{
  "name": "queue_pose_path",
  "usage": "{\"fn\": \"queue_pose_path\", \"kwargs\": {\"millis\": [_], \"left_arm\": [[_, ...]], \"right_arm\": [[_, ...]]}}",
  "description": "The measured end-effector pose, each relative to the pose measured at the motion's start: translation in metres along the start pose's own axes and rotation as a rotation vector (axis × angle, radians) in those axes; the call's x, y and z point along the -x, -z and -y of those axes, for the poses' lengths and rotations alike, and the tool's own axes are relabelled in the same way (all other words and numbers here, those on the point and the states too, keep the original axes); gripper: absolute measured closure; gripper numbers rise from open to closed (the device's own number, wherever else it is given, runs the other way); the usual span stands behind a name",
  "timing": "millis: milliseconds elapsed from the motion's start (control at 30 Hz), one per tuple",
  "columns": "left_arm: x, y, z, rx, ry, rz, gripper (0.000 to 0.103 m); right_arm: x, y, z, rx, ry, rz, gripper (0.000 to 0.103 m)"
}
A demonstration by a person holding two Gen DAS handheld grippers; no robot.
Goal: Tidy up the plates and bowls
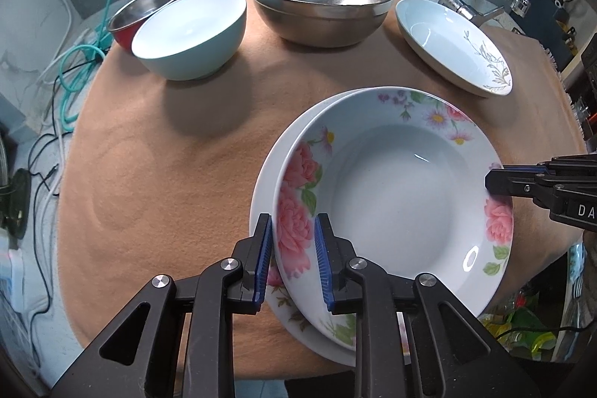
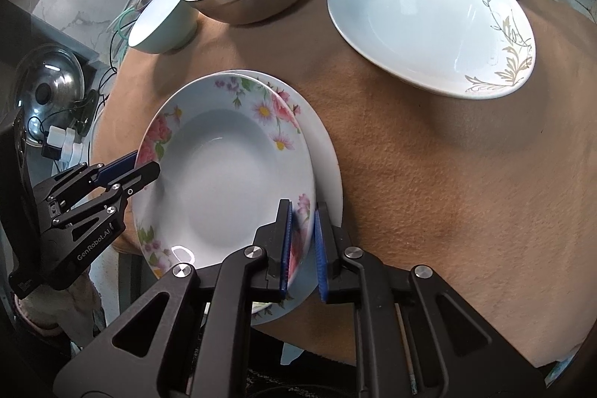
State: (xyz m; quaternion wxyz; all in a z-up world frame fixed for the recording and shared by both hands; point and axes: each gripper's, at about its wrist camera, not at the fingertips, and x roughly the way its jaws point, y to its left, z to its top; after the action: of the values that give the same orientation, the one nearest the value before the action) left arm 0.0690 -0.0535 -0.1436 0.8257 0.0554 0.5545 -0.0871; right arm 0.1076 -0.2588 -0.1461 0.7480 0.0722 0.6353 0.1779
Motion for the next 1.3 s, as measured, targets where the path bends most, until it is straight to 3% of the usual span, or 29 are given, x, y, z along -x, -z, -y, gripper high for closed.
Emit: {"fn": "queue_pose_path", "kwargs": {"millis": [433, 967, 1300], "left_arm": [[0.001, 0.001, -0.001, 0.015, 0.014, 0.001, 0.082], [0.001, -0.001, -0.007, 0.054, 0.054, -0.008, 0.082], [0.024, -0.025, -0.018, 0.114, 0.108, 0.060, 0.082]], "right_arm": [[0.002, 0.002, -0.007, 0.049, 0.046, 0.013, 0.090], [0.011, 0.000, 0.005, 0.022, 0.001, 0.039, 0.090], [0.045, -0.010, 0.034, -0.037, -0.021, 0.139, 0.090]]}}
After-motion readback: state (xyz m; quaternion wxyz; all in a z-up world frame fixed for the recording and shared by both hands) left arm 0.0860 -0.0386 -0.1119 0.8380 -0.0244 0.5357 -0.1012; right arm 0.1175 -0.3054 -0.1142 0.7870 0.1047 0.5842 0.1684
